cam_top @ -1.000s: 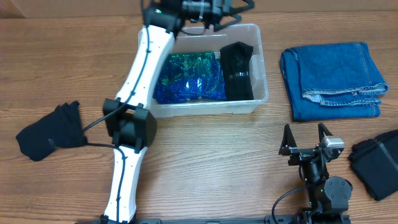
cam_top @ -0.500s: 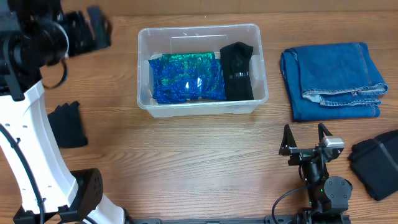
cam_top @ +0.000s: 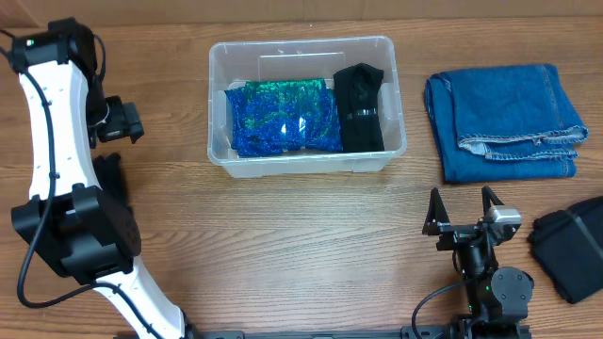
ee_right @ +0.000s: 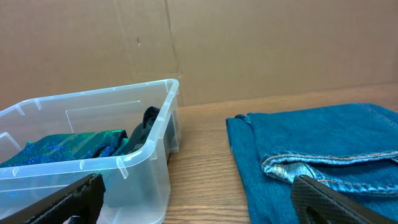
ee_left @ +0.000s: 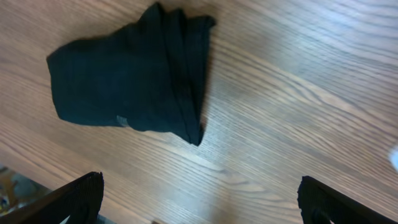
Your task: Pack container
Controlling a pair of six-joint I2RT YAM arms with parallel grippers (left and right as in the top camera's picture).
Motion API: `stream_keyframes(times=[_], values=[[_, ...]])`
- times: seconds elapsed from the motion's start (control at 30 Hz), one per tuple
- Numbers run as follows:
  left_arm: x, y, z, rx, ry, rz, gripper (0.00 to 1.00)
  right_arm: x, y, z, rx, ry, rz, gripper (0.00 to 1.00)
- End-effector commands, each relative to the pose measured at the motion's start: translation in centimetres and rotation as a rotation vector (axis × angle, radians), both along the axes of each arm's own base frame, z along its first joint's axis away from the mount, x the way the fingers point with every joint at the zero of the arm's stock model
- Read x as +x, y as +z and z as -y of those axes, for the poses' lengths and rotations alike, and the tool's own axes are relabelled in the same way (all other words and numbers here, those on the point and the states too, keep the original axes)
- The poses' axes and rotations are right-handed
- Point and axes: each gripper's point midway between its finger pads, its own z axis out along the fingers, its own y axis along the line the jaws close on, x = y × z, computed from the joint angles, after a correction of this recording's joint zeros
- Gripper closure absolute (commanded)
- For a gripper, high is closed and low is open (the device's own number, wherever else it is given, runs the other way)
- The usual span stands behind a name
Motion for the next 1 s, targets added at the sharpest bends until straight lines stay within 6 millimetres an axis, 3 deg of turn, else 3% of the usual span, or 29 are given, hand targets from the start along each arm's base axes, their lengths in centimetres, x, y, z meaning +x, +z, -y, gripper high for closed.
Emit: stream_keyframes(times=[0.0,0.17,0.37,0.6,0.97], values=[[-1.5,-2.1,-2.0,0.095,0.083,-0.068,0.0,0.0,-0.2,0.3,-0.003,-0.012,0.002,0.0],[-3.0,-6.4,-3.6,0.2,0.09,-0.141,0.0,0.0,-0.2,0.3,-0.003,-0.012,0.002,0.0],[-2.4,-11.8,-4.2,0.236,-0.008,-0.11,0.0,0.0,-0.2,0.3,-0.003,-0.012,0.002,0.0],[-1.2,-12.4,-5.7,0.326,0.005,-0.042,0.01,0.0,-0.2,0.3,-0.003,-0.012,0.002,0.0],[-2.3,-13.2,-6.5,0.335,0.089,-0.037,0.2,0.0,-0.2,0.3,-0.003,-0.012,0.002,0.0]])
